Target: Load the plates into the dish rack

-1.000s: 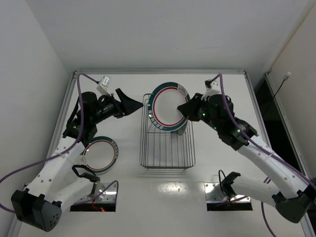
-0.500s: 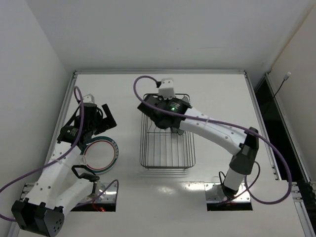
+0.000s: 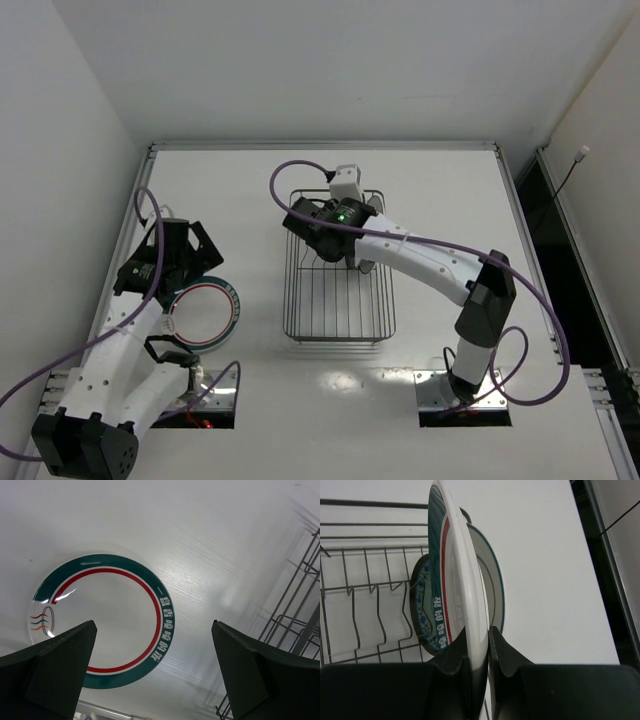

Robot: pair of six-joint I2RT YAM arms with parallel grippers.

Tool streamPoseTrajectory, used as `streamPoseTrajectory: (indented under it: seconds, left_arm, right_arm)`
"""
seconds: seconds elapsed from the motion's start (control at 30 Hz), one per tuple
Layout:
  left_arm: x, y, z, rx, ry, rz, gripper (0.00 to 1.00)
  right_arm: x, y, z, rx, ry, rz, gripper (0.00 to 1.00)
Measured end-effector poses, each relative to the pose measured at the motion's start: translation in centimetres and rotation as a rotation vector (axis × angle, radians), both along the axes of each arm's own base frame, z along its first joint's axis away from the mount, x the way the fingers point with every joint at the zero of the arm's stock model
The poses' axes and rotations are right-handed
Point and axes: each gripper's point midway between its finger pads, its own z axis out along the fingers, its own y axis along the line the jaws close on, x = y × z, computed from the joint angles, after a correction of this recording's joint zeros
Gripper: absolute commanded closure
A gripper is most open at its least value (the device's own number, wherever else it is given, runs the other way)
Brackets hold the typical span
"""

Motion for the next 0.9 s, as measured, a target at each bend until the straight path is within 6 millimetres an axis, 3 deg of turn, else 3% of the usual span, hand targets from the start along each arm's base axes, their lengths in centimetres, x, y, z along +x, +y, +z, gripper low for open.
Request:
streamPoseTrajectory:
  seconds: [0.2,0.37,0.5,0.73,0.9]
  left_arm:
    - [-0.4,2.2,-0.4,-0.009,0.021,0.098,0.0]
    - [-0.7,3.7,-0.5,-0.013,0.025,0.163,0.0]
    - [-0.6,3.6,-0.4,-0.019,0.022,0.159,0.0]
    - [-0.6,3.5,-0.4,-0.022,0.016,0.156,0.0]
    - [-0.6,3.5,-0.4,-0.021,0.015,0.153,0.0]
  right_arm:
    - [0.4,-0.4,-3.3,0.034,0.06,0.012,1.0]
    - [1.0,-0.6,-4.4,0.063,0.073,0.009,1.0]
    - [0.9,-0.7,-3.2,0.079,0.047,0.015,1.0]
    - [0.9,-1.5,1.5,0.128,-0.055,0.021,1.0]
    - [1.2,-0.8,0.8,0.147,-0.055,0.046,1.0]
